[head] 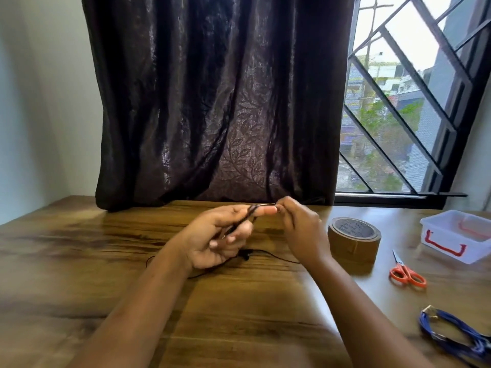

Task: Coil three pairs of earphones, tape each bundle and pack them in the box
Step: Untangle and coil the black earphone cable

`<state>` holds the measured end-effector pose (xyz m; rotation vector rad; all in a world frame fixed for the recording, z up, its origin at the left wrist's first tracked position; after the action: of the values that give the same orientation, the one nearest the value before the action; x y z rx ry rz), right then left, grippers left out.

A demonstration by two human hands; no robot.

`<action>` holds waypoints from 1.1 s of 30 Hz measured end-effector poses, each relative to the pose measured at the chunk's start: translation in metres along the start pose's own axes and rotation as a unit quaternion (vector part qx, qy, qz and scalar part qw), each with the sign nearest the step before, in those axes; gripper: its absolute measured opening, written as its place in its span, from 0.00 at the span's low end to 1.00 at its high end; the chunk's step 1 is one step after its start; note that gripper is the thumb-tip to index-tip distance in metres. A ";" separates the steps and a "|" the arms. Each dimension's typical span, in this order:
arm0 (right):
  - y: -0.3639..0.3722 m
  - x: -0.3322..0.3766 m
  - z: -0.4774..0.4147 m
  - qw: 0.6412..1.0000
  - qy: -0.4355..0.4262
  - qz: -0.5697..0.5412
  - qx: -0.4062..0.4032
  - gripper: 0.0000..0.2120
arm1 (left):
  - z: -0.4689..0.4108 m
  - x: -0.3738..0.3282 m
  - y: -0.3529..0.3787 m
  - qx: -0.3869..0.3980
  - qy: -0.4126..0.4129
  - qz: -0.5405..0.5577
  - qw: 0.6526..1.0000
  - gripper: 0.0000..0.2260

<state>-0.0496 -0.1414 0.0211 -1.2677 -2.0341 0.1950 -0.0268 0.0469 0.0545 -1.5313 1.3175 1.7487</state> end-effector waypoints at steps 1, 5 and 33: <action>0.007 0.001 0.003 0.999 0.025 0.008 0.028 0.08 | 0.000 -0.002 0.001 0.009 0.031 0.029 0.999 0.24; 0.032 0.034 0.023 0.978 -0.002 0.045 0.205 0.08 | -0.009 -0.001 -0.003 -0.181 0.197 0.066 0.961 0.17; 0.035 0.065 0.031 0.950 -0.105 0.005 0.294 0.11 | -0.004 0.001 -0.030 -0.372 0.250 -0.240 0.861 0.20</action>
<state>-0.0610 -0.0628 0.0135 -0.9022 -1.9260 0.9036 -0.0002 0.0560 0.0430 -2.5976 0.3115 1.6431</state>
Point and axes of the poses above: each hand's wrist, its own z-axis away from the middle knuckle, its own y-axis out of the palm, x = y × z, the point moved 1 cm from there along -z, towards the middle knuckle, and after that the axes turned 3 degrees about -x, right-handed, at the moved point
